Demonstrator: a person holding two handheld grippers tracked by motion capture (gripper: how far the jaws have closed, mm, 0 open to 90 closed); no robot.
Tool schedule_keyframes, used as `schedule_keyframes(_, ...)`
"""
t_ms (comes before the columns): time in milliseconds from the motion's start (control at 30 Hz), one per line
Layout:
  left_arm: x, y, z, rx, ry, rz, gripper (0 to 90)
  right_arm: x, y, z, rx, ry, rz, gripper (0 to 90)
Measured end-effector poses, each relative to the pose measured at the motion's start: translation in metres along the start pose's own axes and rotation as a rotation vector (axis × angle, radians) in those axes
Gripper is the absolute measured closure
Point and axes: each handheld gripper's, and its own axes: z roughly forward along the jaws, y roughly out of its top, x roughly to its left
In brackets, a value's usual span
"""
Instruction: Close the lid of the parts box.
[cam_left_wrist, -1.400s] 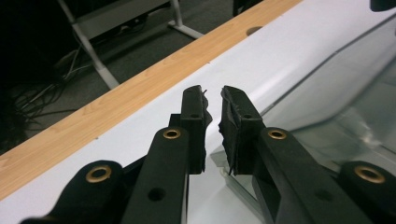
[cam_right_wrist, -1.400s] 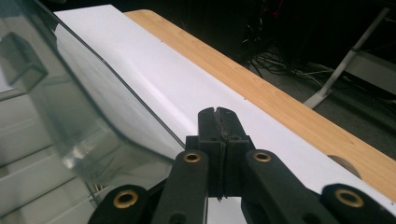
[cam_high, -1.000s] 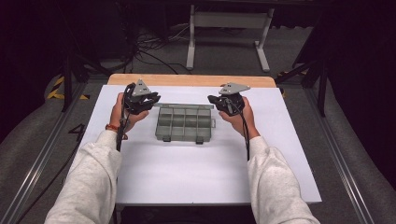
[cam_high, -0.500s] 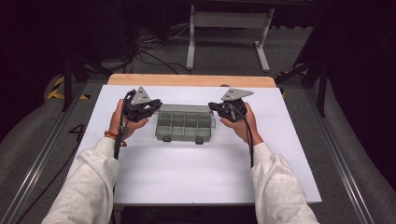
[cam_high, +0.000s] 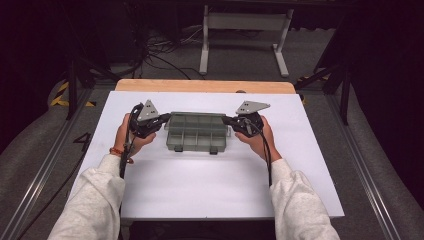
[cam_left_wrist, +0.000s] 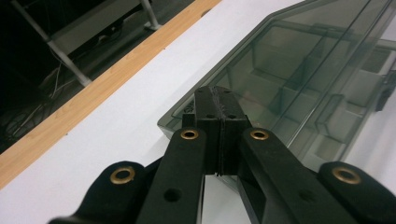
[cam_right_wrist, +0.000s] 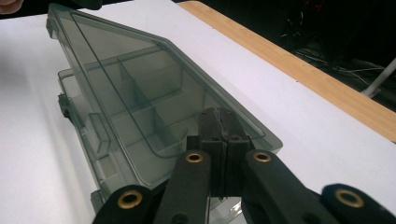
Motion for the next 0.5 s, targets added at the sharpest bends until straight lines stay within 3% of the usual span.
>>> schedule_keyframes(500,-0.013,-0.018,-0.005,0.004,-0.032,-0.027,89.9,0.009,-0.013,-0.001,0.016,0.021,0.001,90.0)
